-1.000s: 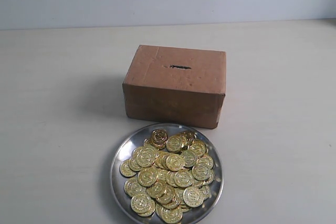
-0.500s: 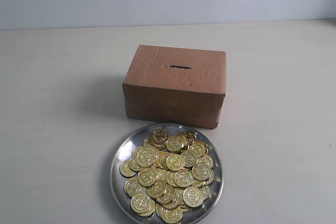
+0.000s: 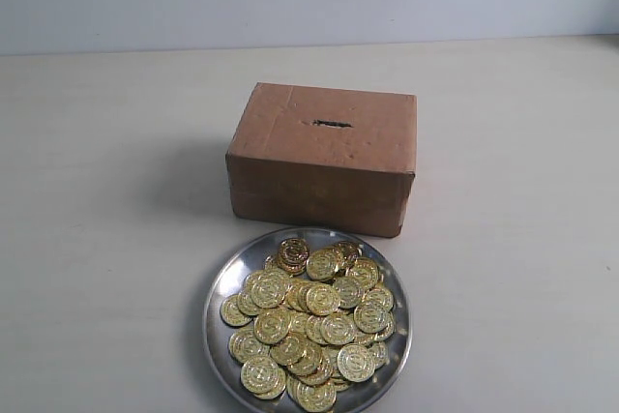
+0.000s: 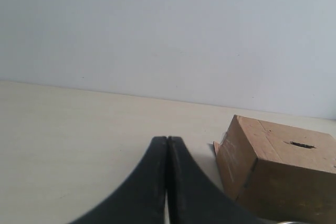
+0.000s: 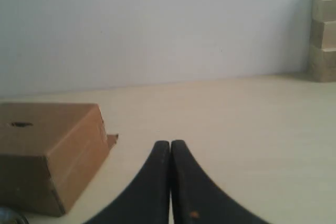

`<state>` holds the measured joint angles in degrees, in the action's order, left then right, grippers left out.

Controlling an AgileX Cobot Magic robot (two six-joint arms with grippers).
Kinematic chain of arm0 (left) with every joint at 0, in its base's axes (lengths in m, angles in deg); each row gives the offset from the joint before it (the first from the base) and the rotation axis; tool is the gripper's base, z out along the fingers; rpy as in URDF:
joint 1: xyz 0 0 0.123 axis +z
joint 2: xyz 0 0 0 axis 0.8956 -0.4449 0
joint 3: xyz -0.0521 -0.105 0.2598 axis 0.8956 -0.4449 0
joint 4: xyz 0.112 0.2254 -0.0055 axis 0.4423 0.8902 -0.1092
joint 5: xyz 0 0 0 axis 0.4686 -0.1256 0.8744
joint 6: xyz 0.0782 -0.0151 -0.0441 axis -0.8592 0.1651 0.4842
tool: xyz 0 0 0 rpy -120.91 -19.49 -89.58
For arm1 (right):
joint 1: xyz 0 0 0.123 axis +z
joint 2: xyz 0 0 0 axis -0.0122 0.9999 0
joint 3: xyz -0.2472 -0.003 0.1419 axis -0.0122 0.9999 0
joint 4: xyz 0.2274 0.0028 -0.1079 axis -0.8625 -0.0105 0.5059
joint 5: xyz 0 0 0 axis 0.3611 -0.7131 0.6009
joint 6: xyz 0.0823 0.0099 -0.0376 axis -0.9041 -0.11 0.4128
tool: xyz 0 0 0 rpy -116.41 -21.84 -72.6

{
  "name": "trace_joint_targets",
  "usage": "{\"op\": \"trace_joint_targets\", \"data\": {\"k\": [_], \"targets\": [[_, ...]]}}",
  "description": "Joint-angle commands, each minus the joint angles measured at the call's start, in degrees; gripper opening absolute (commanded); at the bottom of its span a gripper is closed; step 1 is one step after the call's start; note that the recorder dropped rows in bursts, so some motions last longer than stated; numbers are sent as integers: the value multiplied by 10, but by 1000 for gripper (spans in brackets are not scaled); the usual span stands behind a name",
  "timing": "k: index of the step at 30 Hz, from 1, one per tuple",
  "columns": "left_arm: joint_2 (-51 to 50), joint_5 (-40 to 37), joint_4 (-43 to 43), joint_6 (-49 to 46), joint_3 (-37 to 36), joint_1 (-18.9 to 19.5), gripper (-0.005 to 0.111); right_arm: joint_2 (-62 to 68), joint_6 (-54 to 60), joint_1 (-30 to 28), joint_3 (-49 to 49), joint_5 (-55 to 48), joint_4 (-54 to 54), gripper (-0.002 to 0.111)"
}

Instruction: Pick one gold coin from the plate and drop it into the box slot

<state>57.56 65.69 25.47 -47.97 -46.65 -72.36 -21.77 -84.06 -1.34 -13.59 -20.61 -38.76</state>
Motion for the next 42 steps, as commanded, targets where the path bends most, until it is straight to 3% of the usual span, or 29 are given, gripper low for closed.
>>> {"op": "trace_joint_targets", "data": {"k": [1, 15, 42], "targets": [[4, -1, -2, -1, 0, -4, 0, -3, 38, -3, 3, -33, 5, 0], [4, -1, -2, -1, 0, -4, 0, -3, 119, -3, 3, -33, -37, 0], [4, -1, -2, -1, 0, -4, 0, -3, 95, 10, 3, -37, -39, 0]]}}
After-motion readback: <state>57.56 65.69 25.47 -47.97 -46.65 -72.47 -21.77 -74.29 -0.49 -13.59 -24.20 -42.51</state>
